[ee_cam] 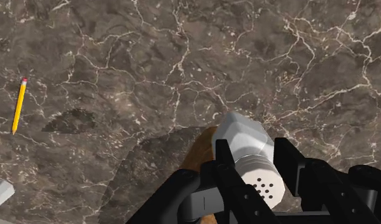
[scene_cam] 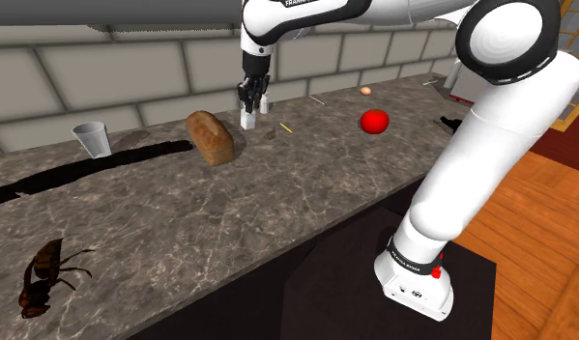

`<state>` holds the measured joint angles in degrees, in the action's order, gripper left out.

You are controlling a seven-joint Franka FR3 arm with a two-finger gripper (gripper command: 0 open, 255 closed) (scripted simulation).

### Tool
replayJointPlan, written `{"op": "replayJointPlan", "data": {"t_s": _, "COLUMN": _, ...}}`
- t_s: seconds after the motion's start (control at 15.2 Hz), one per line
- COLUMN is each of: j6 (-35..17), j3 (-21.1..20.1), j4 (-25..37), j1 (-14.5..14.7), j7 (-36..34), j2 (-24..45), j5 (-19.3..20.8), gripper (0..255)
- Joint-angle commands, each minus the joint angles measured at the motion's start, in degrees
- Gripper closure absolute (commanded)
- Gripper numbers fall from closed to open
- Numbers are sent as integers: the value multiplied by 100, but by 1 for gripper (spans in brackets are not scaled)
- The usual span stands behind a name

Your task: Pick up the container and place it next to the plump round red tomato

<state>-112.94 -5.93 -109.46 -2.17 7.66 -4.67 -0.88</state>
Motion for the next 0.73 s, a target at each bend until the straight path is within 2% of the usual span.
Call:
{"op": "replayJointPlan", "data": {"t_s": 0.0, "j6": 19, "j3": 160, "j4": -158, "j1": -129, "j7": 312, "j2": -172, "j5": -49, "gripper": 255}}
{"op": "replayJointPlan", "data": {"t_s": 0.66, "j6": 33, "j3": 972, "j4": -632, "j1": -695, "j7": 1714, "j2": -619, "j5": -125, "gripper": 255}}
